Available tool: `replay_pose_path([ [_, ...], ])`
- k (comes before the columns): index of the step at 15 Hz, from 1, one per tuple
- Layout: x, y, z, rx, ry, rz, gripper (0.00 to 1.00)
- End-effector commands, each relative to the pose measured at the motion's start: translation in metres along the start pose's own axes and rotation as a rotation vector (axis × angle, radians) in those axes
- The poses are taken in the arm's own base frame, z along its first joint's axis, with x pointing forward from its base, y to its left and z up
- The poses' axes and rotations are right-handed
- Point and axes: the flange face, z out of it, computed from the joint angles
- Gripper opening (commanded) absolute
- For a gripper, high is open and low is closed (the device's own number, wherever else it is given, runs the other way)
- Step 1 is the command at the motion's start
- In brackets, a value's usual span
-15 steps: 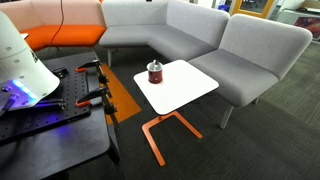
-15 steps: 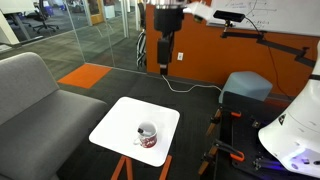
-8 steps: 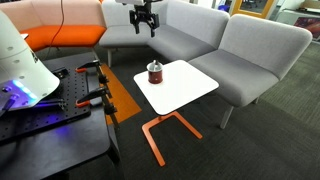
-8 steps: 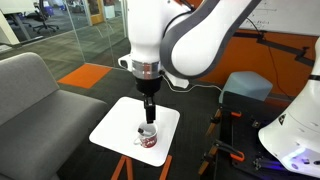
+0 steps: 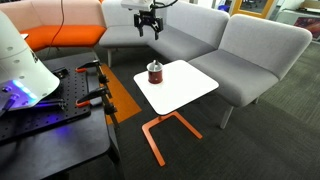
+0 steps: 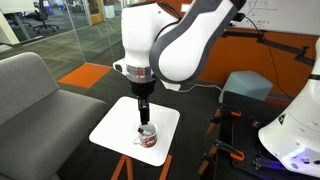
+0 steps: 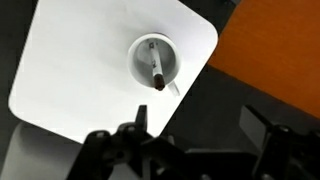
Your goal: Remove the pen from the mug and put it on the table
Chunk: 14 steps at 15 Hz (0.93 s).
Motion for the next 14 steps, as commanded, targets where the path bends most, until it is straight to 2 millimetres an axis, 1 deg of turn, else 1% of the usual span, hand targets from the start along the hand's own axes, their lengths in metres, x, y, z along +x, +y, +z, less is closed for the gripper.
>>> replay_pose_path([
  [1,-0.002,-0.002,0.005,-0.009,0.038,-0.055,1.0],
  [4,-0.007,-0.001,0.021,-0.015,0.102,-0.111,1.0],
  [7,-0.018,0.01,0.043,-0.005,0.132,-0.081,0.99],
  [8,-0.02,0.014,0.051,-0.001,0.13,-0.059,0.92],
  [9,-0.022,0.017,0.06,0.015,0.131,-0.048,0.88],
  [12,-0.024,0.028,0.083,0.049,0.093,-0.003,0.7],
  [14,-0.025,0.038,0.097,0.06,0.077,0.02,0.68],
])
